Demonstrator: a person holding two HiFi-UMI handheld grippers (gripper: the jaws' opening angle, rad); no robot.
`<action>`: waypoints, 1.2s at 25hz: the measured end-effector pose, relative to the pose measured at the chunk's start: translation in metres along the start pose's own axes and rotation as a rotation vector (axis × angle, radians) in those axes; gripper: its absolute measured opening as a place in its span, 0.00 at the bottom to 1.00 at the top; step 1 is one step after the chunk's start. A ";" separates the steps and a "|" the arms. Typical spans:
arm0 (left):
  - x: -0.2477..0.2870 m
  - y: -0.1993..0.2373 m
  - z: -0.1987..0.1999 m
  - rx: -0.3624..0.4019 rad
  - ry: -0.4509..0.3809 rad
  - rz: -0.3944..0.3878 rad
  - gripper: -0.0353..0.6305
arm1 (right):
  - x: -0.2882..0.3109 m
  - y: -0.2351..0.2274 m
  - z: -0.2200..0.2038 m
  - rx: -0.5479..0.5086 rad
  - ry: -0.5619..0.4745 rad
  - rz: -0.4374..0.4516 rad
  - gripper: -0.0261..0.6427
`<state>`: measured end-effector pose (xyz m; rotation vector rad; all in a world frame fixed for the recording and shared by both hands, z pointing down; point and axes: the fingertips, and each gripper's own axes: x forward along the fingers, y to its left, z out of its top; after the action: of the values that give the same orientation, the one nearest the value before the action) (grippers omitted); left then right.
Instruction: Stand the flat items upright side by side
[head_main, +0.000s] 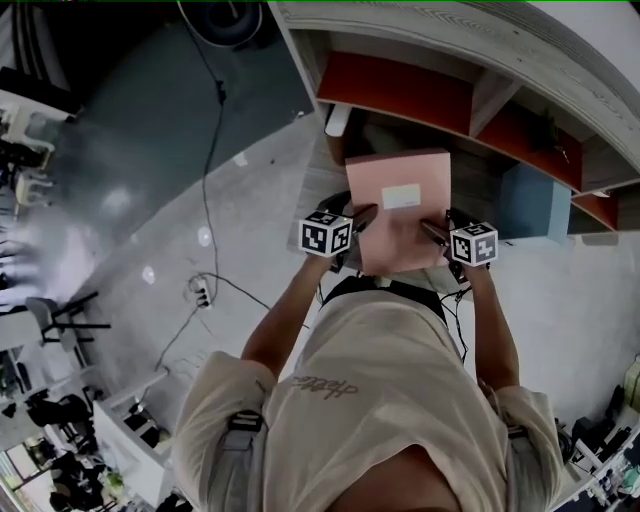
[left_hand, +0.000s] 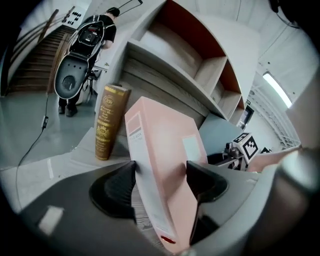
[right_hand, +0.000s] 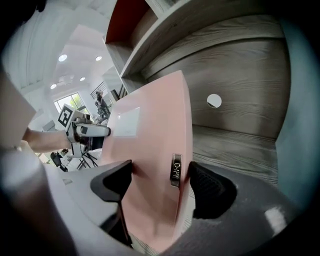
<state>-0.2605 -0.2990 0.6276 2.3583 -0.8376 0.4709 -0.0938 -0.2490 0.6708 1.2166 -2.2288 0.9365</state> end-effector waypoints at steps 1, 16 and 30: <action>-0.002 -0.003 0.005 0.015 -0.008 -0.008 0.54 | -0.003 0.002 0.000 -0.005 -0.016 -0.014 0.58; -0.030 -0.049 0.041 0.192 -0.125 -0.136 0.51 | -0.041 0.007 0.008 -0.182 -0.162 -0.163 0.58; -0.049 -0.073 0.031 0.325 -0.138 -0.191 0.51 | -0.054 0.005 -0.008 -0.263 -0.158 -0.244 0.54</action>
<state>-0.2445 -0.2501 0.5493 2.7650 -0.6237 0.3919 -0.0692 -0.2109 0.6398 1.4359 -2.1724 0.4517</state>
